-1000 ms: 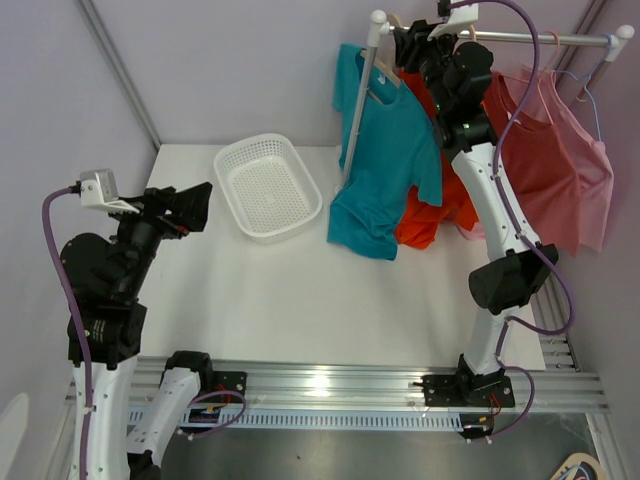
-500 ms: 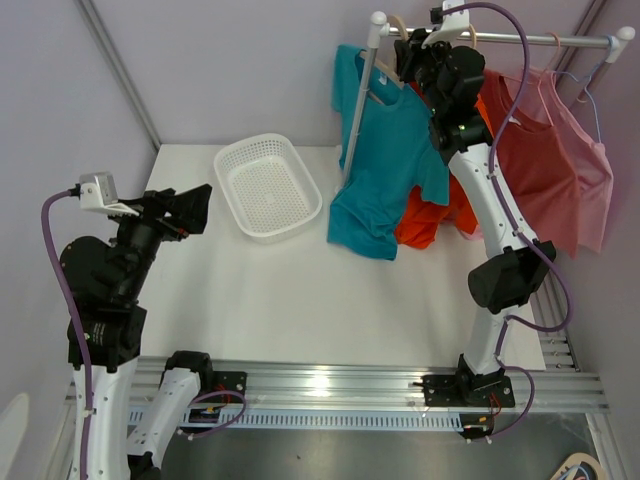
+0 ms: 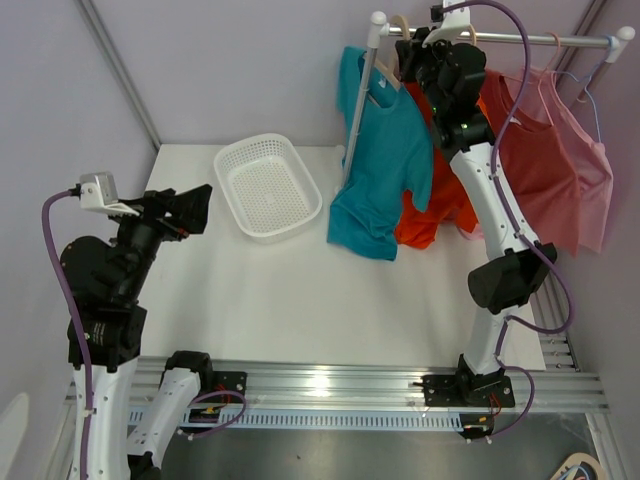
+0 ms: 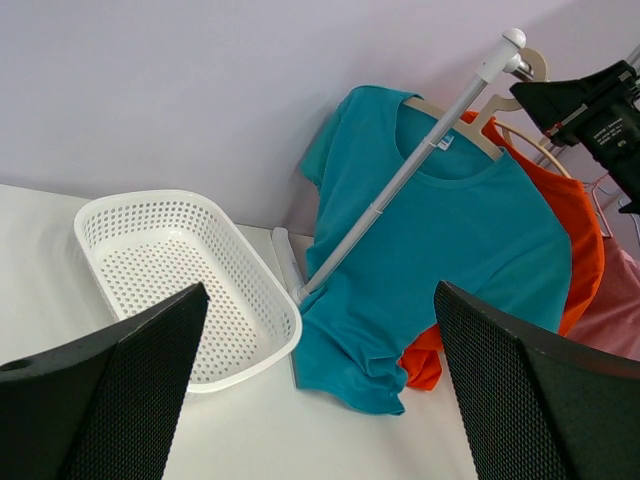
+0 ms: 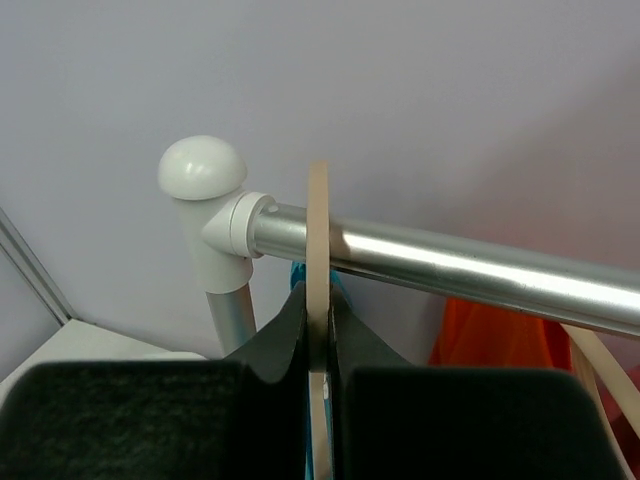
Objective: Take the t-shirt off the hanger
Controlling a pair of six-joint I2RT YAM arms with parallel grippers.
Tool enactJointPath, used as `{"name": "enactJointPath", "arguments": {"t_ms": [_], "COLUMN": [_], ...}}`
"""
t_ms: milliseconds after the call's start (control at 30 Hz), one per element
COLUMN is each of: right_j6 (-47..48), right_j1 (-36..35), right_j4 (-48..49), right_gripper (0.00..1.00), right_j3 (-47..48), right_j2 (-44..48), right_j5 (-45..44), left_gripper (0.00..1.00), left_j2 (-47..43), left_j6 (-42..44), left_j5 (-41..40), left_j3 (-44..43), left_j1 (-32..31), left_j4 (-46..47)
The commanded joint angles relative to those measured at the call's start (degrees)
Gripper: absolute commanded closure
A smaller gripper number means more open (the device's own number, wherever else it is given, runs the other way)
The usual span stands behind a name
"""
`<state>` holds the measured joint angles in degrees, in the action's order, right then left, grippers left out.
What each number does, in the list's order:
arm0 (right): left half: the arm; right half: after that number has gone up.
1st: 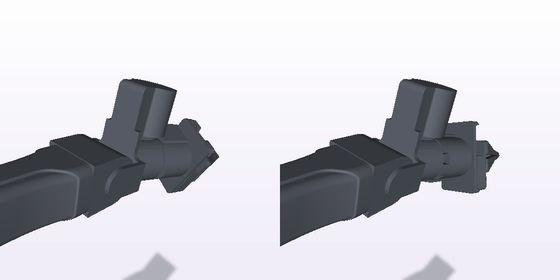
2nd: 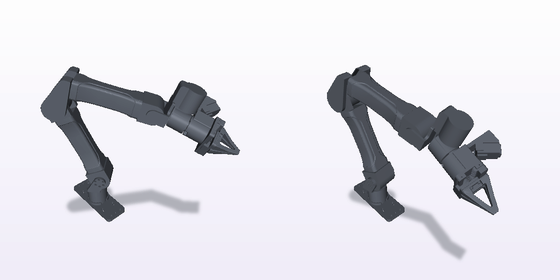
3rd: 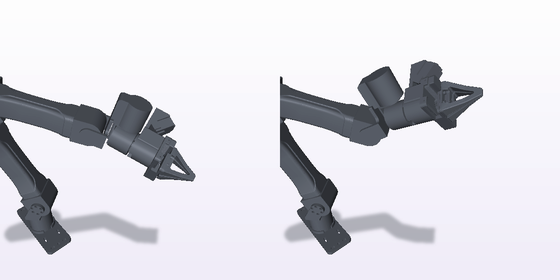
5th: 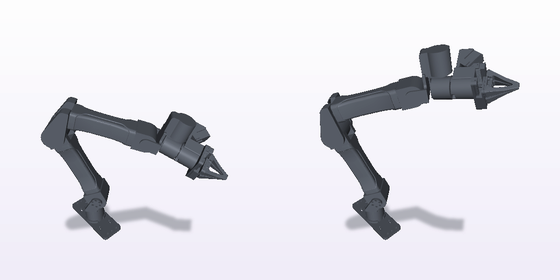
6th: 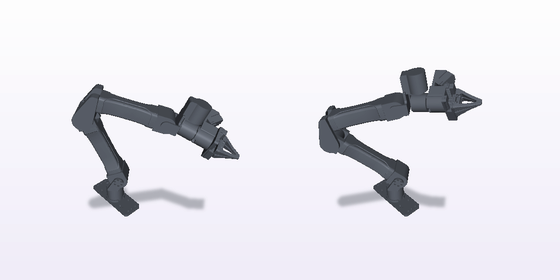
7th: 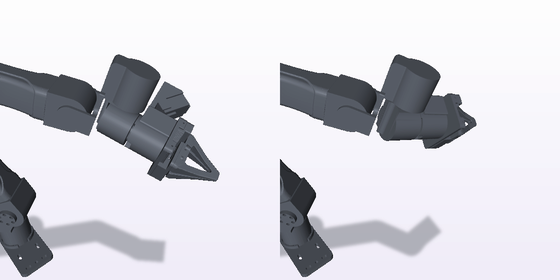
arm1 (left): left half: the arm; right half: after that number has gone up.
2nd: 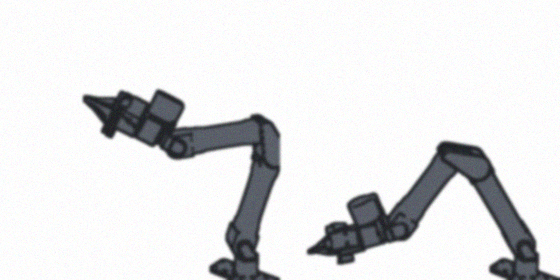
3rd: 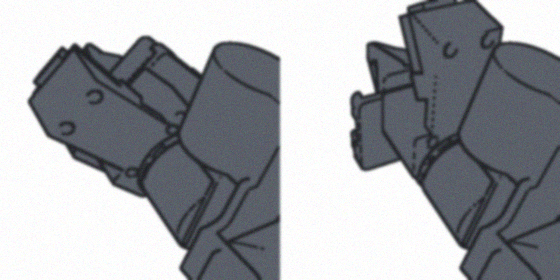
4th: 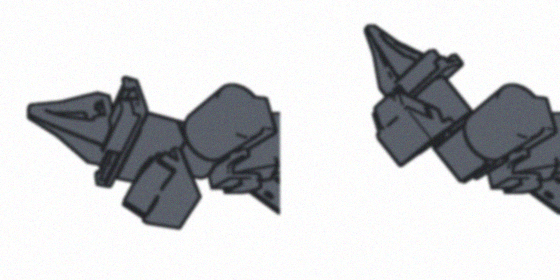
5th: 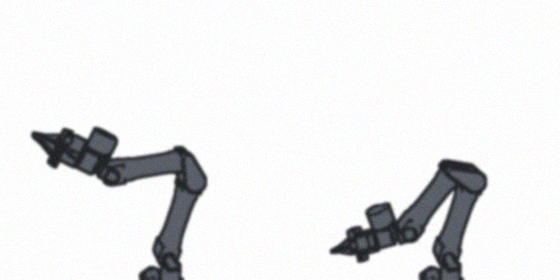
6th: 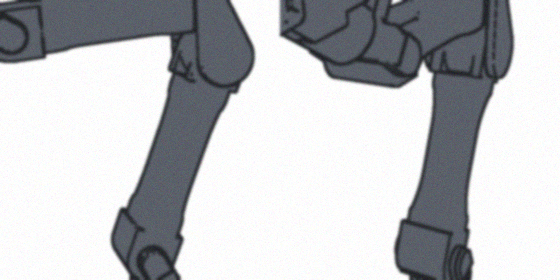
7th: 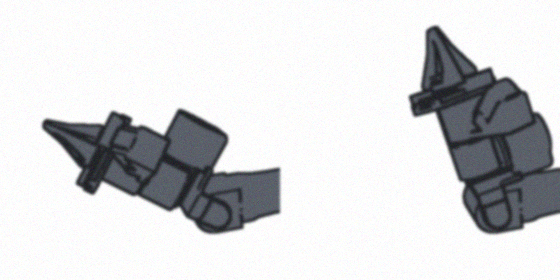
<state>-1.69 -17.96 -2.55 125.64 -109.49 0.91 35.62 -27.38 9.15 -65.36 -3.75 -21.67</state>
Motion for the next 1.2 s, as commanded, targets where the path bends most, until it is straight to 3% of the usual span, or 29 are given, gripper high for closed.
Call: {"name": "enactJointPath", "arguments": {"t_ms": [0,400,533,633,667,733,833,933,1000,1033,1167], "right_j6": [0.2,3.0,2.0,0.4,0.3,0.8,1.4,1.4,3.1,3.2,4.1], "right_j1": [-0.9,-1.1,-1.4,-3.7,-4.9,-8.7,-15.2,-21.1,-25.4,-26.6,-29.4], "right_j4": [-3.1,-5.6,-7.7,-6.9,-6.9,-9.0,-12.0,-13.1,-10.1,-9.2,-9.1], "right_gripper": [1.00,1.00,1.00,1.00,1.00,1.00,1.00,1.00,1.00,1.00,1.00], "right_j3": [3.9,6.2,4.6,-0.6,-1.3,-1.1,-1.2,-3.3,-6.9,-7.7,-8.0], "right_j2": [4.1,9.7,11.2,13.9,14.9,15.4,15.4,16.7,17.7,17.8,16.9], "right_j5": [-3.0,-6.5,-8.3,-17.1,-20.9,-31.0,-48.4,-61.1,-71.2,-74.8,-82.6], "left_gripper": [0.00,0.00,0.00,0.00,0.01,0.00,0.00,0.01,0.01,0.00,0.00], "left_j2": [0.8,2.3,3.2,5.2,6.3,10.4,13.2,13.4,12.8,12.7,12.5], "left_j6": [0.2,0.1,0.0,2.1,3.5,8.1,9.7,11.6,13.6,14.2,17.6], "left_j5": [0.0,0.8,4.5,6.4,3.7,-1.8,-2.4,-5.1,-8.3,-8.9,-13.1], "left_j3": [0.0,-0.8,-1.1,-1.2,-1.6,-5.5,-8.2,-7.9,-7.5,-7.2,-4.3], "left_j1": [-0.1,-0.1,-0.1,-1.2,-4.7,-8.3,-13.2,-20.3,-28.5,-28.5,-38.8], "left_j4": [0.2,0.6,1.2,2.2,-0.1,-3.7,-6.3,-4.4,-2.9,-2.4,0.4]}}
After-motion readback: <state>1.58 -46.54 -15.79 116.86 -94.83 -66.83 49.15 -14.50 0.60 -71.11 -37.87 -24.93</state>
